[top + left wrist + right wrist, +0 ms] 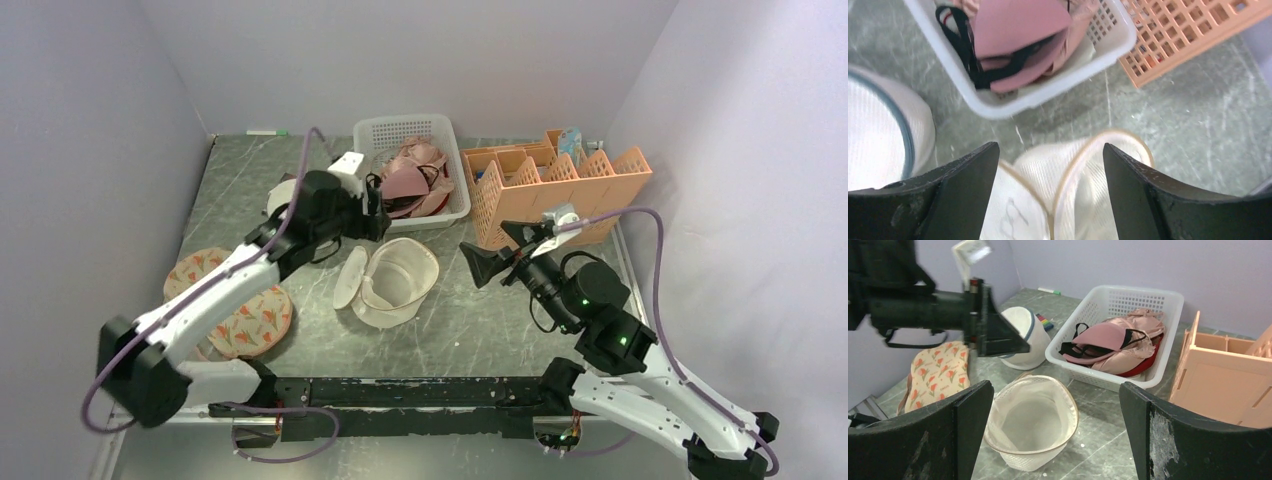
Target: Unzip the laundry bag and remove the bra
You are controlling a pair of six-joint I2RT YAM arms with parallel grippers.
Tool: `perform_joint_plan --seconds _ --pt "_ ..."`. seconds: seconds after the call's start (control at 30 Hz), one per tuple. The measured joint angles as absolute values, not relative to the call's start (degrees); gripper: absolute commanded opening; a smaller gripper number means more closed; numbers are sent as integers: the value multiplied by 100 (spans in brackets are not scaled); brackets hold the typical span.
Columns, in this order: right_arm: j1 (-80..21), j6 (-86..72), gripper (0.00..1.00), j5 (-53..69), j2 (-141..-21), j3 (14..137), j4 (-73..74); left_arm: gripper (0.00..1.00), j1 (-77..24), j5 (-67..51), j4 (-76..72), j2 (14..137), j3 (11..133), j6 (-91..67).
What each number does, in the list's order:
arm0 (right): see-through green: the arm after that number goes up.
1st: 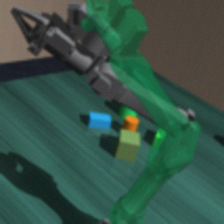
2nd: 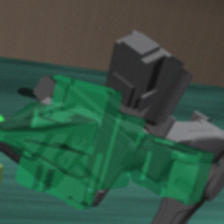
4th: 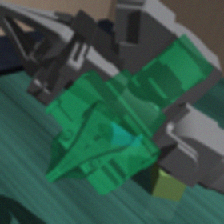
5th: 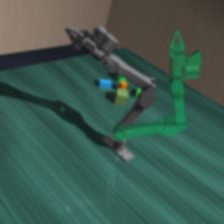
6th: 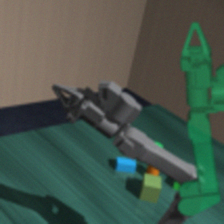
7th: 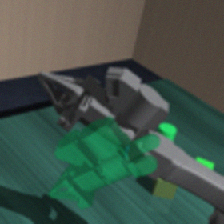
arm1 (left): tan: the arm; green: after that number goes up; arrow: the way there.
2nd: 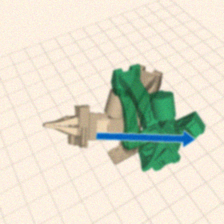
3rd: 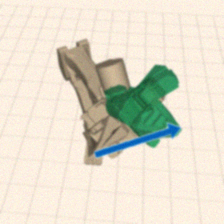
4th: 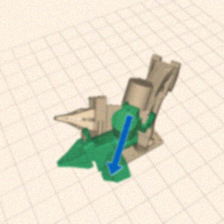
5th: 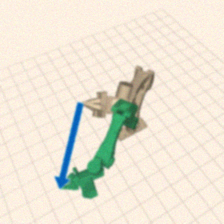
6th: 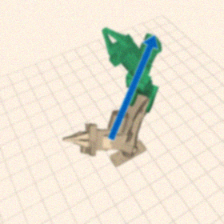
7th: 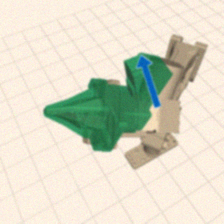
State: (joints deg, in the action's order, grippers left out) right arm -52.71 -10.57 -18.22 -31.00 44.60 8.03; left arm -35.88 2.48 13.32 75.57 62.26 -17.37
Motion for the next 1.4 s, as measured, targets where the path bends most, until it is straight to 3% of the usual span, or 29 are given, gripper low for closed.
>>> perform_joint_plan --seconds 0.37,0.6,0.8,1.0,1.1,1.23,1.4 --pt "-5266 -1247 97 -1210 -4379 4425 414 92 -3573 384 2117 4407 3820 -3424" --pt "-5271 -1481 92 -670 -6049 4748 519 94 -3573 405 2401 3819 3011 -4206" --pt "-5258 -1737 92 -1820 -7153 4864 1229 100 -3573 515 2386 3870 3024 -4515" --pt "-5194 -1918 67 -2171 -7529 4550 1057 100 -3566 530 2145 4338 3004 -4851" --pt "-5179 -2001 46 -2189 -7850 4541 976 100 -3566 534 2099 4604 3028 -4895" --pt "-5170 -2053 10 -2388 -8051 4530 1052 100 -3529 506 2036 4746 3013 -5048" --pt "-5151 -2027 1 -3030 -7736 4471 1376 100 -3304 172 1439 4484 2412 -5511"
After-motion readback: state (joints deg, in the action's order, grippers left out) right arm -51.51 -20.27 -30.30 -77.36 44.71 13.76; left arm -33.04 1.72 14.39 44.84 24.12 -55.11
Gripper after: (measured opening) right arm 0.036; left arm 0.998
